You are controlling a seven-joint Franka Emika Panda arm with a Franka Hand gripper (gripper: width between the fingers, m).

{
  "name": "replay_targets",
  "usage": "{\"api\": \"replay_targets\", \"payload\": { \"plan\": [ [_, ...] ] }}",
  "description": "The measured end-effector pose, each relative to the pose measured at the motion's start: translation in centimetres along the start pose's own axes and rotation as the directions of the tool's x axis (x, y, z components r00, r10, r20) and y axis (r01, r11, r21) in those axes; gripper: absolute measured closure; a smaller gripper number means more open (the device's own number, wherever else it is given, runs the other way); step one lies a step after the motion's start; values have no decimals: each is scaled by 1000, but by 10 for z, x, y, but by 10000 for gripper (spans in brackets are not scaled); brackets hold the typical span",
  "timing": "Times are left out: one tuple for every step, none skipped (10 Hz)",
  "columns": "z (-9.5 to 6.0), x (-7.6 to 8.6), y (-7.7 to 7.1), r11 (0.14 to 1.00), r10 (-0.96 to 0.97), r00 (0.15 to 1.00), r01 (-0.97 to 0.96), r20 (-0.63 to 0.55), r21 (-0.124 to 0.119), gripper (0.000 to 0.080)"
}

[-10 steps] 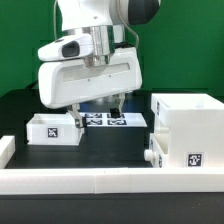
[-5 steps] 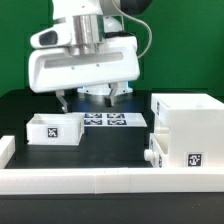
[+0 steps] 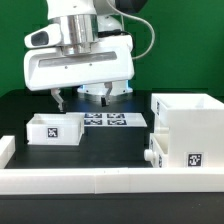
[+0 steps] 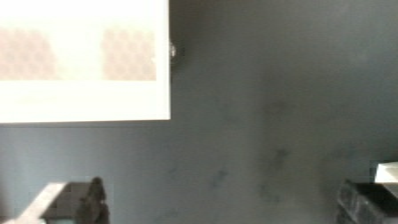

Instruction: Assemble drawer

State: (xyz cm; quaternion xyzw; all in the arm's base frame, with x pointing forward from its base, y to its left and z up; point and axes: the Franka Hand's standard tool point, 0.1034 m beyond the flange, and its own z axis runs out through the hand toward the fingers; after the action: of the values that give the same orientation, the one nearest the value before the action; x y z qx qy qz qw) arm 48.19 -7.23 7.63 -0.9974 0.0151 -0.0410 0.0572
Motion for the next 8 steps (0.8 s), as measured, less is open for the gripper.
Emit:
{"api": "replay_targets", "payload": {
  "plan": [
    [0, 0, 0, 1000, 0, 1000, 0, 0, 0, 151],
    [1, -2, 0, 1000, 0, 1000, 0, 3, 0, 151],
    [5, -15, -1, 1000, 16, 1000, -16, 18, -1, 151],
    [10, -32, 1, 1000, 19, 999, -18, 26, -9, 151],
    [17, -50, 3, 1000, 24, 999, -23, 36, -16, 151],
    [22, -61, 5, 999, 22, 999, -21, 36, -23, 151],
    [30, -69, 8, 999, 17, 1000, -16, 26, -32, 151],
    [39, -73, 9, 999, 14, 1000, -13, 14, -38, 151]
  ]
}}
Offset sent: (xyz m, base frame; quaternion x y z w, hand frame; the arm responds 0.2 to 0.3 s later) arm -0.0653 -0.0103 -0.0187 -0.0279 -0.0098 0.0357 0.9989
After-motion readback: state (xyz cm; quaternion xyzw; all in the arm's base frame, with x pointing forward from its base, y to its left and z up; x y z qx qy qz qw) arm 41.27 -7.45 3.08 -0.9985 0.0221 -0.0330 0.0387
